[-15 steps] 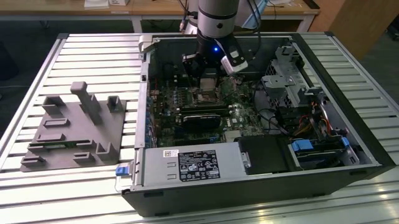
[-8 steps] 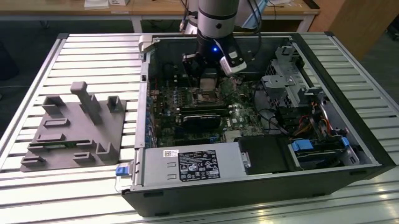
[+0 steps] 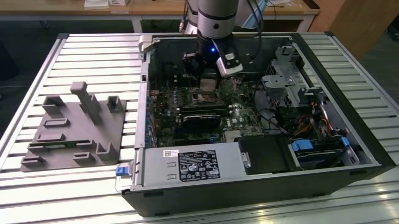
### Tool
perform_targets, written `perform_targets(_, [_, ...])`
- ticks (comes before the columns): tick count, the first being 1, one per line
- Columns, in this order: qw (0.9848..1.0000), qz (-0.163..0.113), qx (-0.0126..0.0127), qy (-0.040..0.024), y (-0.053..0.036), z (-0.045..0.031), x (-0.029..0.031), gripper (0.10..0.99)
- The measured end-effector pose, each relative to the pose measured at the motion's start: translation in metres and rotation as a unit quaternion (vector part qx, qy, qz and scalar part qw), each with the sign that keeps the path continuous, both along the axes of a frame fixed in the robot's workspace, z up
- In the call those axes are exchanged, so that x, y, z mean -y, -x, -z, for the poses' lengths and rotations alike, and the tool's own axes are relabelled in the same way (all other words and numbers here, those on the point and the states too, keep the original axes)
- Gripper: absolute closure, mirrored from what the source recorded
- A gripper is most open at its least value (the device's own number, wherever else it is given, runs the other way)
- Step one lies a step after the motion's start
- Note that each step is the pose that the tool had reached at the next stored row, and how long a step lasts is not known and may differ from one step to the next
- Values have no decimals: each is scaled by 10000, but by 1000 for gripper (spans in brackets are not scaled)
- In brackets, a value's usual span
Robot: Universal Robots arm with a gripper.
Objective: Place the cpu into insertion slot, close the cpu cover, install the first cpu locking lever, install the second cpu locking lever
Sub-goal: 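Place the cpu into insertion slot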
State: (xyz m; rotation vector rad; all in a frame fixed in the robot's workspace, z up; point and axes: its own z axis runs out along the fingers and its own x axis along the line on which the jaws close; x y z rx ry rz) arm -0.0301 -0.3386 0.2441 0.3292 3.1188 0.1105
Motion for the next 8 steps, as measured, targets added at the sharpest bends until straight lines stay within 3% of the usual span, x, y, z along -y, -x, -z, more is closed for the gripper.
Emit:
perform_targets(4, [9994, 339, 1, 8, 0, 4, 0, 549])
perform_targets(8, [9977, 674, 1, 14, 0, 10, 0, 549])
